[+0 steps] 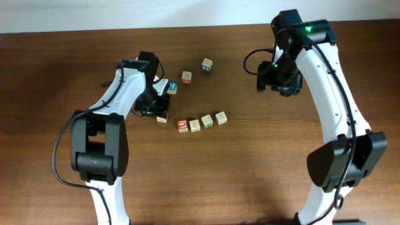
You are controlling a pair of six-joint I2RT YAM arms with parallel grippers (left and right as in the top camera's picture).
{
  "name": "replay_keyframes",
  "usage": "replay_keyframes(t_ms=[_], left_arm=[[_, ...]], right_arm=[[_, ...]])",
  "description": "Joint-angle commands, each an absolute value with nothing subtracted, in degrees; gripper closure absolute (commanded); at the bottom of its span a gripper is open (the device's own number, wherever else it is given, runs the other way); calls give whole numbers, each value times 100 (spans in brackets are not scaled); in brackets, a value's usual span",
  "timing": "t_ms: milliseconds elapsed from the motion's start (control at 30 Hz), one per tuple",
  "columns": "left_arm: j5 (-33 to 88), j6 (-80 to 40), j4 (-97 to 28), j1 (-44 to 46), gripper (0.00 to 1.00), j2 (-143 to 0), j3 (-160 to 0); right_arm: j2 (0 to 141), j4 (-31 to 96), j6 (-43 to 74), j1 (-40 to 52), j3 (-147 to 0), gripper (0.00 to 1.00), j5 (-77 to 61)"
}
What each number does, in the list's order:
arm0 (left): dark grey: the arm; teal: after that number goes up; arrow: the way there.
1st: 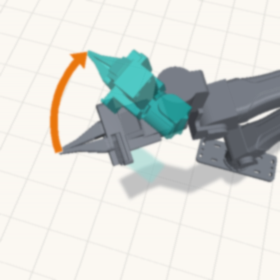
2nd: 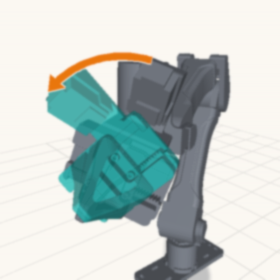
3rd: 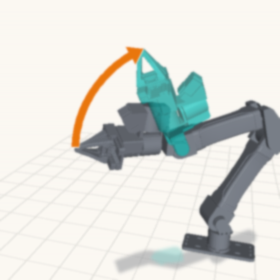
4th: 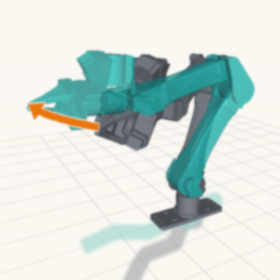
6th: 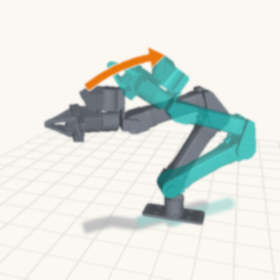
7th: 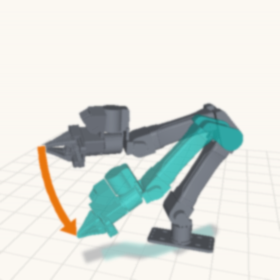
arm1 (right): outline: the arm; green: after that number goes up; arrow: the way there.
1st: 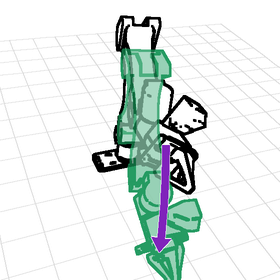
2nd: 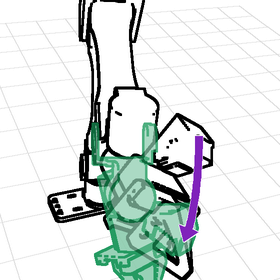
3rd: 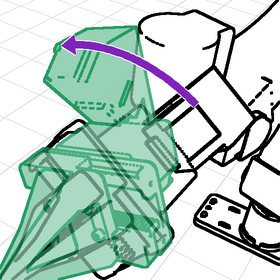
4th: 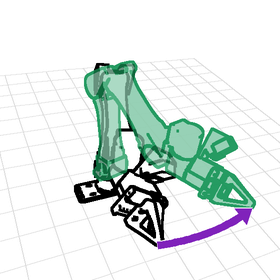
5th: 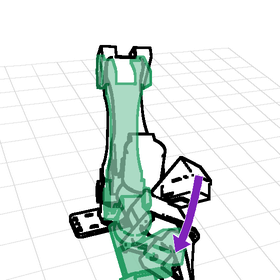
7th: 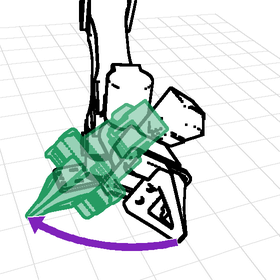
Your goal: Rotate 5 blocks
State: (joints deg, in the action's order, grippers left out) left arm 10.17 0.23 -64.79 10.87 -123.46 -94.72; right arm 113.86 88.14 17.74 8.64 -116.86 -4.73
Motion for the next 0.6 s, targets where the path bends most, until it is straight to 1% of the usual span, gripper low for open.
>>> replay_keyframes(t_ms=[0, 133, 400, 500, 567], left_arm=[[1343, -49, -6810, 1111, 70, -12418, -9550], [2235, -49, -6866, 1216, 69, -12418, -9550], [2016, -69, -6866, 1686, 61, -12418, -9550], [2016, -91, -6838, 1710, 64, -12418, -9559], [2016, -91, -6897, 1688, 66, -12416, -9876]], right_arm=[[11286, 8774, 1780, 860, -11660, 36, -386], [11286, 8759, 1780, 860, -11660, 36, -386], [11286, 8761, 1780, 860, -11660, 36, -388], [11286, 8759, 1782, 860, -11655, 36, -410], [11297, 8678, 1780, 867, -11638, 36, -523]])
